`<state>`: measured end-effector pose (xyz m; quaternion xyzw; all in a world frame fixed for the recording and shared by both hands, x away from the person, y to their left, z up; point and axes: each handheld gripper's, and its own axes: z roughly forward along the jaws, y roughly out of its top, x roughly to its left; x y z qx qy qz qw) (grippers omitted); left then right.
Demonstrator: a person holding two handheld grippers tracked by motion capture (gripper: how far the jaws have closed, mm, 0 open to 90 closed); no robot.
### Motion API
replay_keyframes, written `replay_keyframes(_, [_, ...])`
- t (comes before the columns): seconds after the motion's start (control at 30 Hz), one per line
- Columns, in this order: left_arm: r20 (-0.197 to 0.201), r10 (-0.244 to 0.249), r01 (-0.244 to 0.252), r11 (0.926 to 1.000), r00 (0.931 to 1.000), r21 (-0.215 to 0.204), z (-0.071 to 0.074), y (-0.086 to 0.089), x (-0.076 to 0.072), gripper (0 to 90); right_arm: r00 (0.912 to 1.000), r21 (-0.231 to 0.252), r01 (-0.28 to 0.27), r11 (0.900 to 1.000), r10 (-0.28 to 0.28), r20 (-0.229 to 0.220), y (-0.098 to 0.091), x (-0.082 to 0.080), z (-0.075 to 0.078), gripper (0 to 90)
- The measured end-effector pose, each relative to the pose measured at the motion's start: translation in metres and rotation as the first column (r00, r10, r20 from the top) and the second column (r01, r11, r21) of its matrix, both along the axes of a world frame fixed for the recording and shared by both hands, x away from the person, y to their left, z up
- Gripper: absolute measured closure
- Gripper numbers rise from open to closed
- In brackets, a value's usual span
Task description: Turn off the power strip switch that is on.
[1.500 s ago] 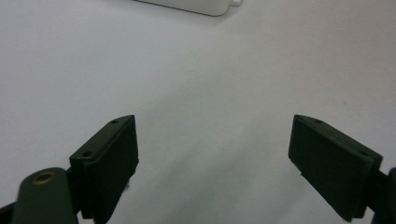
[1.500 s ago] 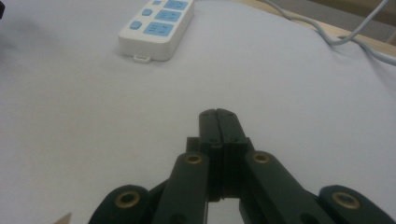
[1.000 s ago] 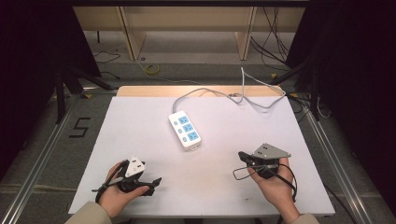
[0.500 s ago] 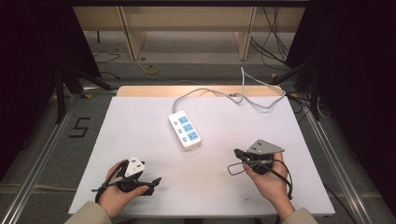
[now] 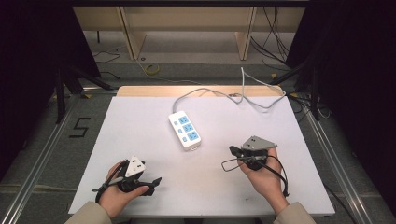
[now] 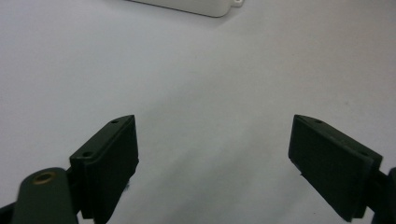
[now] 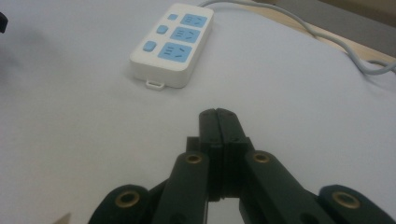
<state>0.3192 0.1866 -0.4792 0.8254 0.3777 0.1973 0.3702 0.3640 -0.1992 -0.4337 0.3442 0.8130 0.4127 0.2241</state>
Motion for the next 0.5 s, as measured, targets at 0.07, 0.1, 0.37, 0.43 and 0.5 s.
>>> replay_keyframes(0.07, [0.0, -0.002, 0.002, 1.0, 1.0, 0.002, 0.0, 0.0, 0.0, 15.7, 1.0, -0.006, -0.004, 1.0, 0.004, 0.002, 0.002, 0.002, 0.0, 90.0])
replay_keyframes(0.1, [0.001, -0.003, 0.003, 1.0, 1.0, 0.004, 0.0, 0.0, 0.0, 15.7, 1.0, -0.009, -0.005, 1.0, 0.005, 0.002, 0.003, 0.003, 0.0, 90.0])
replay_keyframes(0.37, [0.0, -0.002, 0.002, 1.0, 1.0, 0.002, 0.0, 0.0, 0.0, 15.7, 0.9999, -0.021, -0.015, 0.9997, 0.015, 0.002, 0.011, 0.01, 0.001, 90.0])
replay_keyframes(0.43, [0.0, -0.002, 0.002, 1.0, 1.0, 0.002, 0.0, 0.0, 0.0, 15.7, 0.9998, -0.021, -0.019, 0.9996, 0.019, 0.003, 0.012, 0.011, 0.002, 90.0])
replay_keyframes(0.5, [0.0, -0.001, 0.001, 1.0, 1.0, 0.003, 0.0, 0.0, 0.0, 15.7, 0.9998, -0.023, -0.022, 0.9995, 0.022, 0.002, 0.014, 0.013, 0.002, 90.0])
